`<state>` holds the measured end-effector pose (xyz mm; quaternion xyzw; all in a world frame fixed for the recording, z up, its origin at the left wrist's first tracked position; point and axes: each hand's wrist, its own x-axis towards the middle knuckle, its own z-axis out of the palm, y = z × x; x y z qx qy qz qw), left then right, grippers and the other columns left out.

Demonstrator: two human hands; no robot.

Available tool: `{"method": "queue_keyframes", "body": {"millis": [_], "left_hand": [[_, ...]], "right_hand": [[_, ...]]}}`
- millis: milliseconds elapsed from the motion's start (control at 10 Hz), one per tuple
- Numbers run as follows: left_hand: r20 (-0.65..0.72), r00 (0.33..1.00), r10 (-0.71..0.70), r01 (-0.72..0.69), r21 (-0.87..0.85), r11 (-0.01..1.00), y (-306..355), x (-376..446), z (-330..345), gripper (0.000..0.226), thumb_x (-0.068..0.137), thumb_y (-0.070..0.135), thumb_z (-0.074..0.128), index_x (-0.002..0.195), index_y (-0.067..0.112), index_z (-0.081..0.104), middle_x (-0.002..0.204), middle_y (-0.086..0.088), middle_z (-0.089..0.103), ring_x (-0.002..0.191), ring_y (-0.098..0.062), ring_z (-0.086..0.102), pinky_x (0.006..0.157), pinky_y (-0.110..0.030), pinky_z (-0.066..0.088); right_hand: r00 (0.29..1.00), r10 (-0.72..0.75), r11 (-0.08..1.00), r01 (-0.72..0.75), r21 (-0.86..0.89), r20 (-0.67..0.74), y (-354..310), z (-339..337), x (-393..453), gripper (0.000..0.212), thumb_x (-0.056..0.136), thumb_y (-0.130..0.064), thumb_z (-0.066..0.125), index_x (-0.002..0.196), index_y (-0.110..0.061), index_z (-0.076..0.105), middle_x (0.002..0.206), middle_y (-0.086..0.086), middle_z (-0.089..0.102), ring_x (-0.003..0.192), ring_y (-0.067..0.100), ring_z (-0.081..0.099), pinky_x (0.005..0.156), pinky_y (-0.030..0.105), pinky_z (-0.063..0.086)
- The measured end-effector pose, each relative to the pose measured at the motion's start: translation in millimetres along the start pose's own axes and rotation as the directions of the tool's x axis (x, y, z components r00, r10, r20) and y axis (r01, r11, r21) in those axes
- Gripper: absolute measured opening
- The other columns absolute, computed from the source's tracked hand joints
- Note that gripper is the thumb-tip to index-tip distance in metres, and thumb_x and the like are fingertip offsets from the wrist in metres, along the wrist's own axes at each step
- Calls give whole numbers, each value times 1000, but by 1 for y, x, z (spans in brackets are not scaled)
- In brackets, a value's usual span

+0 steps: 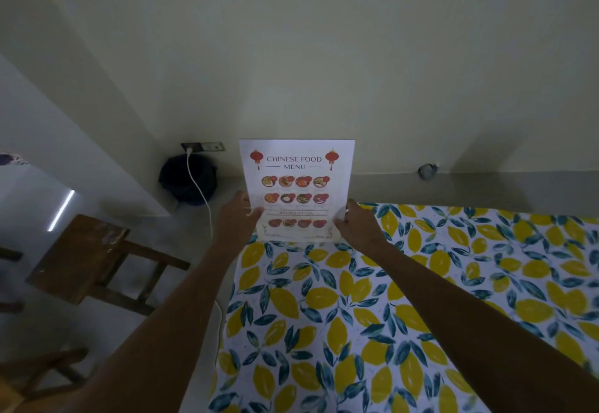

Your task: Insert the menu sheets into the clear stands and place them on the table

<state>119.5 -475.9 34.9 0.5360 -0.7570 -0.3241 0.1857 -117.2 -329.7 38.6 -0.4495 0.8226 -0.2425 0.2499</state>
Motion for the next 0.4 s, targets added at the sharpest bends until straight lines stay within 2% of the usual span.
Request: {"method": "queue_keyframes", "body": {"millis": [200, 300, 400], "left_hand": [[11, 1000, 4, -4, 30, 1000, 7, -7, -6, 35, 89, 30, 68, 117, 11, 57, 113, -5, 71, 97, -23, 69, 84, -42, 55], [21, 999, 45, -48, 180, 983, 3, -9, -9, 34, 91, 38, 60, 109, 10, 57, 104, 1, 66, 92, -20, 67, 76, -35, 52], [43, 996, 78, -87, 308, 948, -3, -9, -9, 32, 91, 37, 59, 100, 6, 57, 99, -5, 61, 87, -25, 65, 71, -34, 50]], "right_hand": [[999, 41, 997, -43, 67, 19, 0, -13, -6, 28, 90, -23, 65, 108, -4, 55, 98, 18, 72, 90, 35, 69, 72, 41, 56], [998, 56, 992, -57, 111, 15, 2, -20, -11, 27, 90, -23, 65, 109, -5, 57, 100, 17, 73, 89, 34, 69, 66, 35, 51], [999, 46, 991, -44, 126, -14, 3, -28, -16, 27, 88, -23, 64, 108, -6, 58, 101, 15, 72, 90, 31, 69, 67, 31, 48]]}}
